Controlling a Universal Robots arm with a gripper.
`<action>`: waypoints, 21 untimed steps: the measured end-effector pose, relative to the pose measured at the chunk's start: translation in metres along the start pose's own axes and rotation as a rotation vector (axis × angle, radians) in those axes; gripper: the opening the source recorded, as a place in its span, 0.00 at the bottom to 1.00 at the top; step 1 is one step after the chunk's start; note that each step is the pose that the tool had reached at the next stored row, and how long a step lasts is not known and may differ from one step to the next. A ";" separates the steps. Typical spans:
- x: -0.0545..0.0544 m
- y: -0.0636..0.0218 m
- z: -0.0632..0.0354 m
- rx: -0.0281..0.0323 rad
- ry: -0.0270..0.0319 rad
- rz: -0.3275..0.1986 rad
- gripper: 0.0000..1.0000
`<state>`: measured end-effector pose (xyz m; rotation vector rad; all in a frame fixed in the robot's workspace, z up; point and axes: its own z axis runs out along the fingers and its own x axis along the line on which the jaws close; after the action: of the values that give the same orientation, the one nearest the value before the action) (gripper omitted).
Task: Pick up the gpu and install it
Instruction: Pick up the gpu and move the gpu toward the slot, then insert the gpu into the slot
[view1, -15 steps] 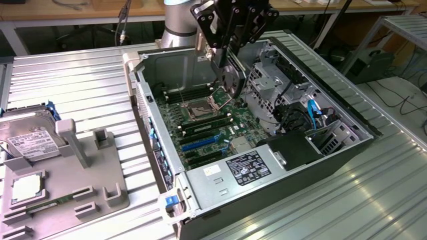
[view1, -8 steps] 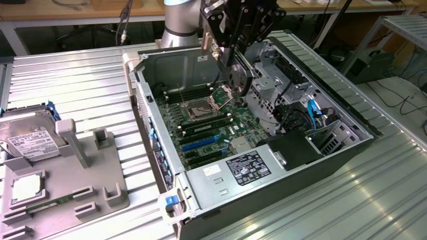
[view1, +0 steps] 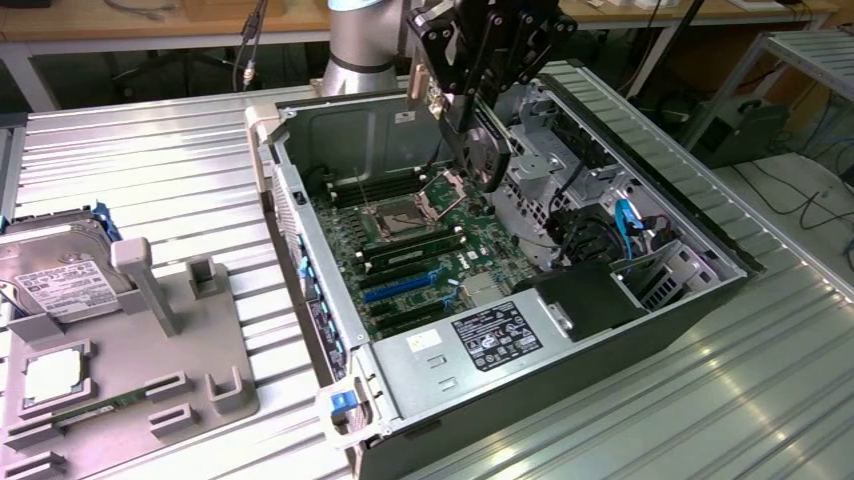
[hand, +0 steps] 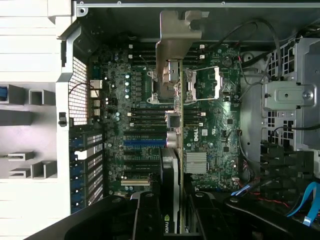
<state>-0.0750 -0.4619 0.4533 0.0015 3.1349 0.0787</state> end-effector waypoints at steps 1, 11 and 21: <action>0.000 0.0000 0.0000 0.0000 0.0000 0.000 0.27; 0.000 0.0000 0.0000 -0.0001 0.0010 -0.019 0.27; 0.000 0.0000 0.0000 -0.0008 0.0065 -0.129 0.27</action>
<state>-0.0750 -0.4619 0.4533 -0.2009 3.1317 0.0792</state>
